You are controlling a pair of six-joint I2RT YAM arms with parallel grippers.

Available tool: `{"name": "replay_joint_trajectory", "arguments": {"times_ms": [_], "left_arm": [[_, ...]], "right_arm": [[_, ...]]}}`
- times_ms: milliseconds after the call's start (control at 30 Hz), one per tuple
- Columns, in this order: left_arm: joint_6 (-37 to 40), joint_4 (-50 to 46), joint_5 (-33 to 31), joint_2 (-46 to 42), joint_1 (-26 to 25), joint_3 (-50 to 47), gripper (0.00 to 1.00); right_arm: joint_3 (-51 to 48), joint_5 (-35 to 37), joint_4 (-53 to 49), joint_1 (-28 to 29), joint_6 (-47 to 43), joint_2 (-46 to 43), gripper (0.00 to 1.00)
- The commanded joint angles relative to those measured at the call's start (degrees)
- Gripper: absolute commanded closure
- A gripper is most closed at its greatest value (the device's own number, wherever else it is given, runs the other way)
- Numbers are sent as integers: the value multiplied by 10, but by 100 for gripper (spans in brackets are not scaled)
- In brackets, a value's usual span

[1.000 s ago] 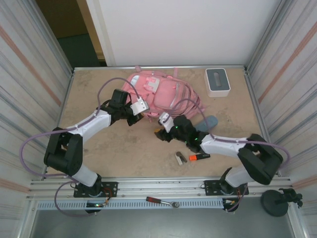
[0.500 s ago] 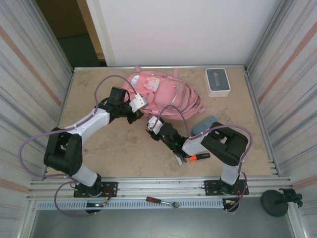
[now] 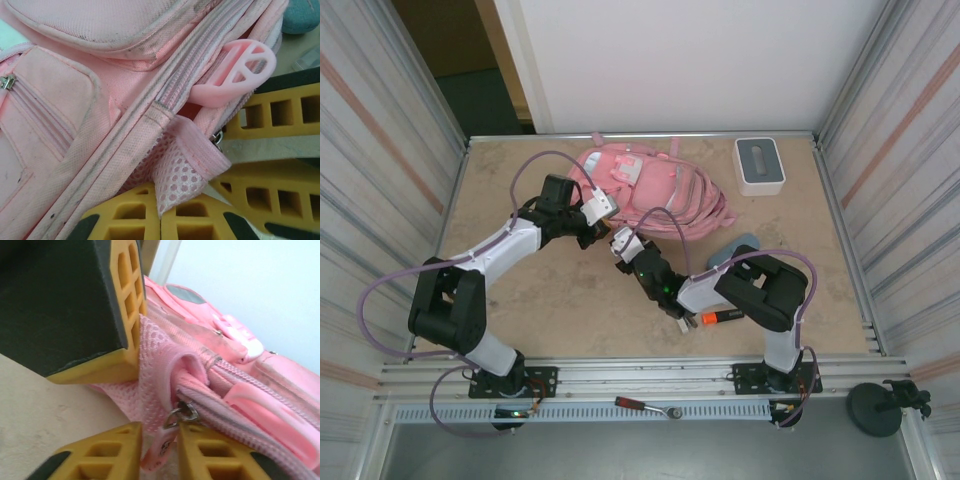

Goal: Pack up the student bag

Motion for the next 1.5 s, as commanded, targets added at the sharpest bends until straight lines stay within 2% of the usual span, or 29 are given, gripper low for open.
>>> {"name": "replay_joint_trajectory", "arguments": {"times_ms": [0,100,267,500,600,667,733,833,867,967,1033,1133,1300,1467], "left_arm": [[-7,32,39,-29,5,18,100],[-5,36,29,-27,10,14,100],[5,49,13,-30,19,2,100],[26,68,-8,-37,29,-21,100],[27,71,-27,-41,46,-30,100],[26,76,-41,-47,63,-39,100],[30,89,-59,-58,75,-58,100],[60,96,-71,-70,71,-83,100],[67,97,-65,-72,69,-87,98],[88,80,-60,-73,47,-87,80],[106,66,-70,-81,24,-87,64],[128,70,-78,-107,-19,-99,52],[159,110,-95,-125,-112,-114,39],[183,151,-133,-70,-179,-96,38]], "right_arm": [[11,45,30,4,0,-1,89],[-3,53,3,3,6,-20,100],[-40,52,-75,-3,43,-64,100],[-91,35,-213,-29,149,-145,100],[-121,36,-284,-50,205,-205,100],[-139,16,-349,-75,250,-255,100],[-155,-32,-397,-109,284,-306,100],[-163,-123,-405,-137,314,-344,100],[-159,-138,-404,-135,318,-345,100],[-135,-163,-404,-126,320,-340,100],[-129,-185,-394,-128,325,-341,100],[-117,-221,-394,-128,330,-342,100],[-104,-256,-395,-126,343,-344,100],[-96,-276,-396,-121,347,-356,100]]}}
